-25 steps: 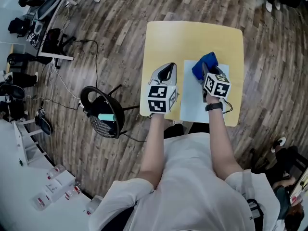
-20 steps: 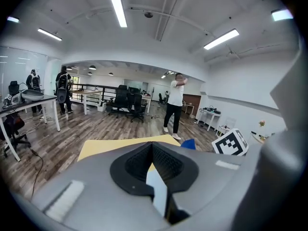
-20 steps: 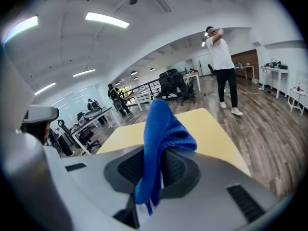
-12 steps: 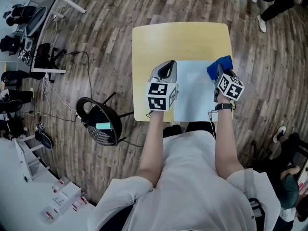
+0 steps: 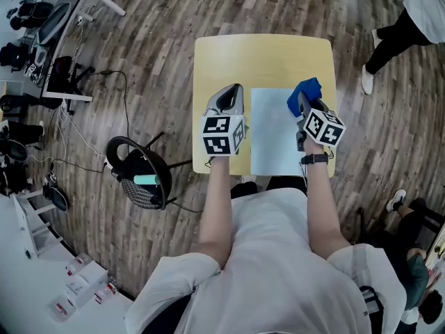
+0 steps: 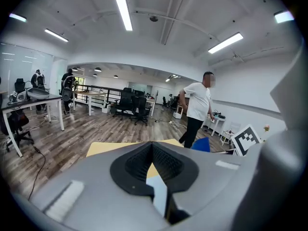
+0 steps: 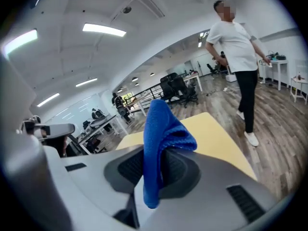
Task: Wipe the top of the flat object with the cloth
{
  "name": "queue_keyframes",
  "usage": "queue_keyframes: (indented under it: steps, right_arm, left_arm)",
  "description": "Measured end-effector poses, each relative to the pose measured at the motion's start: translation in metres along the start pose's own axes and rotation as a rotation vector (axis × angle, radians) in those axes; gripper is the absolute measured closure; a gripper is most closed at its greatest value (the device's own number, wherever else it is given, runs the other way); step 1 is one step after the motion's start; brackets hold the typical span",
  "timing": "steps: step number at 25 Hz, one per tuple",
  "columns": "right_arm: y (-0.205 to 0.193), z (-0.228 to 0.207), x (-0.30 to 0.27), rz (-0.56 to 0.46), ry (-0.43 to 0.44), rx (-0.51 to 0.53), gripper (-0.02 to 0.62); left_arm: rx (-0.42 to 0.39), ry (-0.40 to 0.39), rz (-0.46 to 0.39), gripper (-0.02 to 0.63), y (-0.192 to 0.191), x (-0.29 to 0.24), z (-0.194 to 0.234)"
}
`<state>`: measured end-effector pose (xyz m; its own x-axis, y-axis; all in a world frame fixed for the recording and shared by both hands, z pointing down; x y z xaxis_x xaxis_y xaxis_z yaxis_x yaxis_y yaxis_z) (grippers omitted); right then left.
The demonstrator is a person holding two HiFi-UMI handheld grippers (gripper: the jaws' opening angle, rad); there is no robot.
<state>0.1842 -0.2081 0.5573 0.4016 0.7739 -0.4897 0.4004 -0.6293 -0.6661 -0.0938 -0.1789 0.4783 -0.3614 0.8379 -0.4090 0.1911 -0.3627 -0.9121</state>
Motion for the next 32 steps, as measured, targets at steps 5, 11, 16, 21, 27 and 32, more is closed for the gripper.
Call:
queue_keyframes:
  steps: [5, 11, 16, 21, 27, 32]
  right_arm:
    - [-0.032, 0.074, -0.029, 0.094, 0.161, 0.084, 0.528]
    - [-0.075, 0.115, -0.061, 0.184, 0.253, 0.094, 0.529]
    - [-0.085, 0.093, -0.060, 0.203, 0.165, 0.067, 0.528]
    - [-0.066, 0.041, -0.041, 0.133, 0.042, 0.014, 0.528]
    - [-0.039, -0.014, -0.005, 0.070, -0.107, -0.021, 0.528]
    - [-0.023, -0.046, 0.023, 0.006, -0.196, -0.008, 0.529]
  left_arm:
    - [0.021, 0.048, -0.010, 0.600, -0.004, 0.018, 0.017]
    - [0.049, 0.101, -0.039, 0.601, -0.006, 0.039, 0.032]
    - [0.053, 0.110, -0.045, 0.601, -0.008, 0.050, 0.038]
    - [0.054, 0.088, -0.047, 0.601, -0.009, 0.045, 0.038]
    - [0.030, 0.028, -0.061, 0.601, 0.002, 0.030, 0.022]
    - [0.008, -0.008, -0.073, 0.600, 0.011, 0.022, 0.008]
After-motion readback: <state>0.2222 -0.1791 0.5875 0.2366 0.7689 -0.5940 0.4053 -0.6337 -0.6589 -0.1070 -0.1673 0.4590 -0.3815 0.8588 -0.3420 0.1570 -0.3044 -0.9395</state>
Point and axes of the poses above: the fingertips, and each gripper's own axes: x backward along the fingers, z to its left, y out of its top, the point moved 10 cm from there along x, backward along the fingers, and after that the axes turned 14 degrees about -x, right-handed, at the moved point
